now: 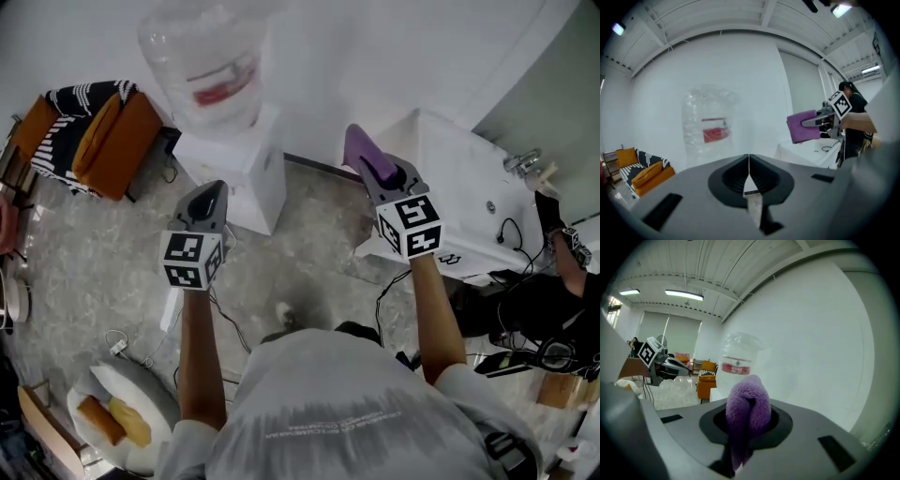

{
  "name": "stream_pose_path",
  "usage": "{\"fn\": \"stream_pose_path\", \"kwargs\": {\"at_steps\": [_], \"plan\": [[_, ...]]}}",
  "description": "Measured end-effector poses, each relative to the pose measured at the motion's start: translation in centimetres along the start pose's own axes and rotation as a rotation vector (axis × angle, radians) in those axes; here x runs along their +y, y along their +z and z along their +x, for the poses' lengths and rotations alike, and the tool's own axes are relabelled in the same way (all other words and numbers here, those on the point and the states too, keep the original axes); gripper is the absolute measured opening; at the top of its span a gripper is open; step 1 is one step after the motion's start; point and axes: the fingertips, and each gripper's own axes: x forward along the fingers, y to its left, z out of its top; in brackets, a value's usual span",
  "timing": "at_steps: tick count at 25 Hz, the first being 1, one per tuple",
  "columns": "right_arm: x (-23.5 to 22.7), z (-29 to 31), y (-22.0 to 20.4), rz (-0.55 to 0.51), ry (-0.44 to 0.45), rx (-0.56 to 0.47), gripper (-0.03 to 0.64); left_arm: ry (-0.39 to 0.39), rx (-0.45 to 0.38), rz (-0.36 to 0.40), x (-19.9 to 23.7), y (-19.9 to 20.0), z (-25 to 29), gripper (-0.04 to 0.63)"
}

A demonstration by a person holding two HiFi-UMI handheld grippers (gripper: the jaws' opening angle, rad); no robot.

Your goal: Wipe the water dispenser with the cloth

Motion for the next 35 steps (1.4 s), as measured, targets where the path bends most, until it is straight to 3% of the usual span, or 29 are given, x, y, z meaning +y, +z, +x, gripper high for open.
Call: {"fn": "stream_pose_path", "kwargs": {"at_steps": [5,14,21,27,35], "plan": [[-0.4,4.0,-1.7,0.019,0.014,0.065,0.055,-0.022,0.021,-0.036,2.1,-1.5,3.5,0.017],[-5.4,12.5,-5.7,0.083,0.062,0.138,0.055,-0.008,0.118,-0.112,3.5,-4.7,10.9,0.017],[-8.4,22.7,-10.6,0.073,0.194,0.191,0.055,0.093,0.188,-0.202,4.5,-7.8,17.0,0.017],[-7.1,31.7,-13.6,0.041,0.285,0.236,0.055,0.191,0.23,-0.259,6.8,-10.3,18.6,0.017],[-4.1,40.9,-19.4,0.257,0.351,0.351,0.055,0.289,0.299,-0.3,8.7,-13.9,17.3,0.017]]}}
